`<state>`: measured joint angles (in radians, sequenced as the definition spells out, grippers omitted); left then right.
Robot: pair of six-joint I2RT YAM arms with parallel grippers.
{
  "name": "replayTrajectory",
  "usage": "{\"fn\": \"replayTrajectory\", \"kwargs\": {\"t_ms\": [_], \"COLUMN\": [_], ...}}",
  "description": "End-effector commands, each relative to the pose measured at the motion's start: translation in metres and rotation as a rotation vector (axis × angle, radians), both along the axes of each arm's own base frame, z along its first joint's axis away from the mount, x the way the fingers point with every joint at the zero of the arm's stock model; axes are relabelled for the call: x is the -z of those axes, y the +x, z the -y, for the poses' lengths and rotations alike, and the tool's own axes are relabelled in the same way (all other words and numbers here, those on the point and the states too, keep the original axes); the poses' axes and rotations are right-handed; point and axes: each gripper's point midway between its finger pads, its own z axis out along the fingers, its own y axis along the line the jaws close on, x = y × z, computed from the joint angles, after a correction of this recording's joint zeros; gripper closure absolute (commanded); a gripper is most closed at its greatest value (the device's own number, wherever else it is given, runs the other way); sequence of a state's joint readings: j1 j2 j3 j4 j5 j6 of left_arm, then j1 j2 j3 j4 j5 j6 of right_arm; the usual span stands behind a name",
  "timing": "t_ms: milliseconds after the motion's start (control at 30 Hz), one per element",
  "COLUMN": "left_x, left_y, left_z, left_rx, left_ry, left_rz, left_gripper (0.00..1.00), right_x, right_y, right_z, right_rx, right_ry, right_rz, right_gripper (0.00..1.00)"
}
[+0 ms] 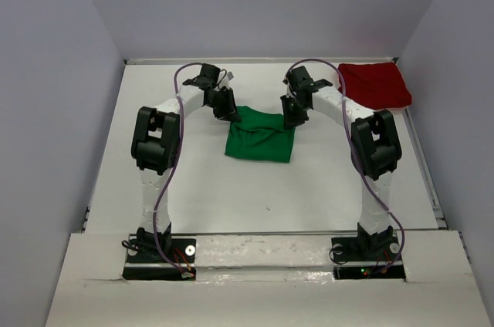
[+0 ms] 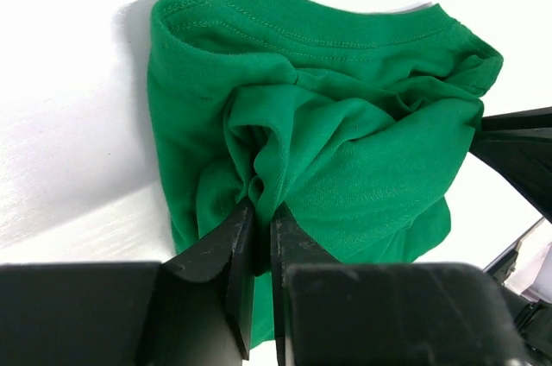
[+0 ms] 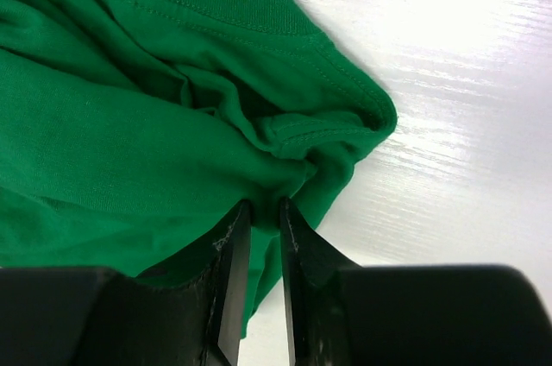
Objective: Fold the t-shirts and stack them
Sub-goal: Fold the tshirt
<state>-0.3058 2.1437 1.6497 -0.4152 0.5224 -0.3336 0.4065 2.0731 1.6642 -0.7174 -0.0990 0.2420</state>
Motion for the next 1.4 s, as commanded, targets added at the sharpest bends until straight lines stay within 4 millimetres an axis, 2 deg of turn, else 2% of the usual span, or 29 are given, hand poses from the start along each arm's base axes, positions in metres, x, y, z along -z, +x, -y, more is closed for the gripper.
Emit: {"fn": "replayTrajectory", "kwargs": {"t_ms": [0,133,167,400,533,600,667,800,833,933,1033,1100,1133,1167,1300,1333,1367], "left_x": [-0.02,-0.022,-0.023,-0.042,-0.069,-0.09,-0.114,-0.14,-0.143,-0.148,-0.147,-0.144,-0.134,-0.142,-0.143,-0.144,-0.144], "left_y": [-0.001,-0.002,-0.004,-0.011,-0.009,-0.012,-0.017,-0.034,-0.039,-0.056,-0.076,-0.094,-0.105,-0.114,-0.151,-0.166,-0.172], "left_z": [0.006,0.006,0.006,0.006,0.0,-0.001,-0.003,-0.004,-0.003,-0.006,-0.006,-0.004,-0.004,-0.001,0.01,0.012,0.013], "left_rx": [0.021,0.023,0.025,0.029,0.014,0.012,0.009,0.023,0.028,0.026,0.031,0.031,0.037,0.044,0.056,0.052,0.048], "left_ry": [-0.03,-0.029,-0.029,-0.016,-0.003,-0.011,-0.026,-0.05,-0.05,-0.049,-0.05,-0.058,-0.056,-0.077,-0.114,-0.136,-0.146], "left_rz": [0.039,0.044,0.045,0.094,0.16,0.198,0.241,0.275,0.277,0.285,0.284,0.276,0.249,0.27,0.26,0.254,0.253], "left_gripper": [0.85,0.99,1.0,1.0,1.0,1.0,1.0,1.0,1.0,1.0,1.0,1.0,1.0,1.0,1.0,1.0,1.0], "right_x": [-0.015,-0.014,-0.016,-0.027,-0.043,-0.052,-0.071,-0.105,-0.118,-0.12,-0.125,-0.13,-0.13,-0.13,-0.129,-0.127,-0.126], "right_y": [0.015,0.016,0.017,0.024,0.032,0.034,0.034,0.023,0.017,-0.002,-0.031,-0.053,-0.062,-0.069,-0.105,-0.12,-0.128], "right_z": [-0.004,-0.003,-0.003,0.004,0.016,0.02,0.022,0.025,0.026,0.032,0.032,0.034,0.032,0.034,0.034,0.03,0.027], "right_rx": [0.008,0.012,0.015,0.028,0.053,0.063,0.067,0.072,0.075,0.081,0.075,0.074,0.067,0.066,0.055,0.054,0.046], "right_ry": [0.026,0.022,0.023,-0.012,-0.065,-0.079,-0.077,-0.044,-0.031,-0.028,-0.013,0.002,0.006,0.008,0.017,0.023,0.03], "right_rz": [0.052,0.055,0.063,0.114,0.177,0.198,0.232,0.274,0.288,0.261,0.243,0.24,0.235,0.229,0.202,0.188,0.184], "right_gripper": [0.75,0.91,0.97,1.0,1.0,1.0,1.0,1.0,1.0,1.0,1.0,1.0,1.0,1.0,1.0,1.0,1.0]}}
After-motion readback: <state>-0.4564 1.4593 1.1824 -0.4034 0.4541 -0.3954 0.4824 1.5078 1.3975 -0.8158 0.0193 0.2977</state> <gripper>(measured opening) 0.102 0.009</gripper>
